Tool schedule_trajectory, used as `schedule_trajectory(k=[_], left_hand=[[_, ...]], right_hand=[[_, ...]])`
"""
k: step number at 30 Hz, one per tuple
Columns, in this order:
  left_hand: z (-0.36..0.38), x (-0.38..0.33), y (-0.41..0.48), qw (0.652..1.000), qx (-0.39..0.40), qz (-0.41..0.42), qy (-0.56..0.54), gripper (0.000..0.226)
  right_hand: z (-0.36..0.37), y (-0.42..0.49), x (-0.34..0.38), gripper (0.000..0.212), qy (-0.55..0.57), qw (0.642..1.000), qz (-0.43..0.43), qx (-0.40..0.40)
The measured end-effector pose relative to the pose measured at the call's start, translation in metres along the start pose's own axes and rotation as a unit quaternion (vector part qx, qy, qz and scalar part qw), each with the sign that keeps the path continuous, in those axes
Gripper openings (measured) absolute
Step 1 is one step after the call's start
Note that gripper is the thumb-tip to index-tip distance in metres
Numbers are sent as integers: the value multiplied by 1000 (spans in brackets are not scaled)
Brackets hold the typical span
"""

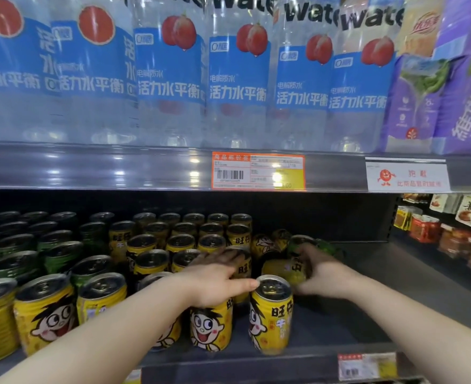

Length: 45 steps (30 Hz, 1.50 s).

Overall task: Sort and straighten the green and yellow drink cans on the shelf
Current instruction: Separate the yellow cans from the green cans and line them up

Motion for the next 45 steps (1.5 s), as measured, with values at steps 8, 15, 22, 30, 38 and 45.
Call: schedule_trajectory(k=[8,15,22,30,38,45], left_hand=[[1,1,1,1000,2,-2,10,74],[2,1,2,1000,-1,0,16,74],[1,3,3,1000,7,-9,-1,87],[-1,-2,-1,999,16,-38,-12,79],[0,0,0,1000,13,-11,-15,112],[-2,-1,0,1000,1,10,-16,131]], right_hand=[[-8,12,41,72,19,996,-82,36],[-2,22,56,60,84,969,-156,171],[-54,66,-8,53,83,994,-71,-19],[-20,67,-34,73,14,995,-92,27],[-16,-7,-19,70,39,971,-116,203],[-12,-27,-11,66,110,957,-117,240]])
Point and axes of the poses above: each hand's wrist, its own y-axis towards the middle knuckle, its own z-axis out of the palm, x = y × z, the point moved 6 cm from there along y, towards the middle knuckle
